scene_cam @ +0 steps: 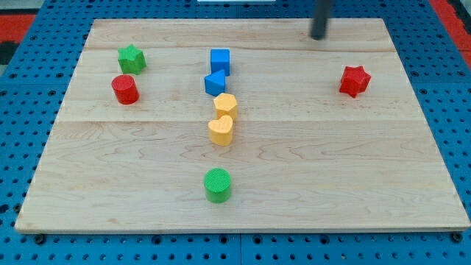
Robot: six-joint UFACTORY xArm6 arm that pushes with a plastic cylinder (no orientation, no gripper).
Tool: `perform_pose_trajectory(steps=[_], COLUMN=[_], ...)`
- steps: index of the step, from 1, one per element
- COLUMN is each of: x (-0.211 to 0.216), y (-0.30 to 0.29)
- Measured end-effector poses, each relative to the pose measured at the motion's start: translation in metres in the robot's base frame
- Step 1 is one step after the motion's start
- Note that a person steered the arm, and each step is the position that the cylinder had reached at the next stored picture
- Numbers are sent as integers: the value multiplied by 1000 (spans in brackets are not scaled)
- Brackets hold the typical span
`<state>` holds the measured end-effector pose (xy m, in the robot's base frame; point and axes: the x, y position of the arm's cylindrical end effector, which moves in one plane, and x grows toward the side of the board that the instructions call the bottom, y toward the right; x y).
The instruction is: Put the green circle bottom of the red circle
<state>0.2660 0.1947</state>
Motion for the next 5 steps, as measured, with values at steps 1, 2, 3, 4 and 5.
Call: perform_pose_trajectory(steps=[1, 2, 3, 4, 5], x=[75, 145, 178, 255, 323], y=[41, 34, 35, -9, -104])
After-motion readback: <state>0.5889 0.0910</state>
